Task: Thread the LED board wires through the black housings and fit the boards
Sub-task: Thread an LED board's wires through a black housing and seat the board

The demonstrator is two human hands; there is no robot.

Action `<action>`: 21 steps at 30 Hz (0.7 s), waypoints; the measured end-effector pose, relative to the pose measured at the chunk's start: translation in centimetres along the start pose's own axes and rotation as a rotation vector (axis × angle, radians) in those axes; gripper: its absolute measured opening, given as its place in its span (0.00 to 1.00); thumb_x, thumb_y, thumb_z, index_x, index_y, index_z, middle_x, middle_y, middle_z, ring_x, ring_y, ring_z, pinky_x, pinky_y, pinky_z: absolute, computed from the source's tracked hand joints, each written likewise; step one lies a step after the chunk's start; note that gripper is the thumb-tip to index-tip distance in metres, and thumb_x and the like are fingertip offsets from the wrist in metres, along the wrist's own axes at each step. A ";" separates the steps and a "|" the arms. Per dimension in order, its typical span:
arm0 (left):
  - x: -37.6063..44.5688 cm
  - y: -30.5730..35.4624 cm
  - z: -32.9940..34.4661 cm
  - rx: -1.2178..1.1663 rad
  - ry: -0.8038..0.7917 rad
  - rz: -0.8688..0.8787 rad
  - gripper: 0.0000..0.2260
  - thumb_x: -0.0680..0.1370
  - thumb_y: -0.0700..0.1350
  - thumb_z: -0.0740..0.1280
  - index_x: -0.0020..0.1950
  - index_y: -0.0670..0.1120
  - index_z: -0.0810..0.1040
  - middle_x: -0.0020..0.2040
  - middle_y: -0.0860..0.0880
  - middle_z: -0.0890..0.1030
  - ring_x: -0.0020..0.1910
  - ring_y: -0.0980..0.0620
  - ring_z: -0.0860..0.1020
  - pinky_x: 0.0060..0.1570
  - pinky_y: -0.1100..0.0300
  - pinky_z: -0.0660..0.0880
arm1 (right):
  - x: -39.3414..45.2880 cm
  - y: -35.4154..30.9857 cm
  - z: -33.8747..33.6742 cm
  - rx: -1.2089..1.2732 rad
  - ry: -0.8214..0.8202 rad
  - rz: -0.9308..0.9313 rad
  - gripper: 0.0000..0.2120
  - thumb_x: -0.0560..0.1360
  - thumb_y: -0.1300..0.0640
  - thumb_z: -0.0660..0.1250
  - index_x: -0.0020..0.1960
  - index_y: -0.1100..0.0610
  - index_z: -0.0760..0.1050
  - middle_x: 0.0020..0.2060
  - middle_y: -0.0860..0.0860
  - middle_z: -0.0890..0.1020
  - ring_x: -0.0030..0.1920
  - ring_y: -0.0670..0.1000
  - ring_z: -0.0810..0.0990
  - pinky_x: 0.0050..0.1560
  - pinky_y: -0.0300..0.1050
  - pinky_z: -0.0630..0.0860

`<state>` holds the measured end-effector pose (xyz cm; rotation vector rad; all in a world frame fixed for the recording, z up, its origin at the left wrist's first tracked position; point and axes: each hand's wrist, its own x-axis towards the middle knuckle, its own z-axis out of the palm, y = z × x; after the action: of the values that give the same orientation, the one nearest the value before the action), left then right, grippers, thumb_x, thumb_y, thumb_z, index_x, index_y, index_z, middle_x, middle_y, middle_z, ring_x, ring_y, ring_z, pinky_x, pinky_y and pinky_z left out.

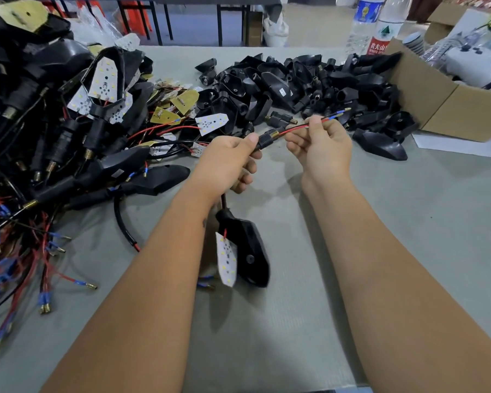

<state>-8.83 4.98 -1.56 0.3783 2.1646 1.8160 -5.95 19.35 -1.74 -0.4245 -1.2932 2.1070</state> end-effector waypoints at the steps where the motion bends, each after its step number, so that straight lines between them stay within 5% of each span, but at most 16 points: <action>1: 0.0 0.0 -0.3 0.014 -0.010 -0.005 0.17 0.83 0.54 0.59 0.43 0.44 0.77 0.25 0.53 0.74 0.21 0.56 0.70 0.22 0.65 0.67 | 0.0 0.1 0.0 0.024 0.012 0.009 0.09 0.83 0.60 0.58 0.43 0.59 0.69 0.32 0.55 0.78 0.29 0.48 0.81 0.32 0.38 0.77; 5: 0.3 0.0 -1.0 0.032 -0.018 -0.016 0.17 0.84 0.54 0.57 0.43 0.44 0.75 0.24 0.54 0.68 0.21 0.56 0.62 0.22 0.67 0.59 | -0.2 -0.1 0.2 0.126 0.002 0.056 0.08 0.83 0.60 0.59 0.45 0.60 0.71 0.32 0.55 0.79 0.31 0.48 0.81 0.35 0.39 0.79; 11: 0.4 0.0 -0.9 -0.024 -0.025 -0.012 0.18 0.84 0.54 0.55 0.41 0.46 0.73 0.23 0.55 0.65 0.20 0.57 0.59 0.21 0.69 0.56 | -1.2 -0.1 1.0 -0.089 -0.317 0.118 0.06 0.80 0.61 0.64 0.46 0.60 0.76 0.35 0.53 0.78 0.33 0.48 0.76 0.37 0.38 0.77; 21: -0.2 0.2 -2.3 -0.128 -0.178 -0.053 0.16 0.82 0.50 0.61 0.40 0.44 0.77 0.28 0.50 0.78 0.25 0.55 0.76 0.25 0.65 0.73 | -0.7 -0.1 0.5 0.120 -0.086 0.080 0.06 0.81 0.64 0.61 0.46 0.61 0.72 0.34 0.55 0.77 0.31 0.48 0.79 0.34 0.37 0.78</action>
<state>-9.53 2.88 -1.01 0.4309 1.9115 1.8069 -5.67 18.53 -1.45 -0.3431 -1.2070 2.2786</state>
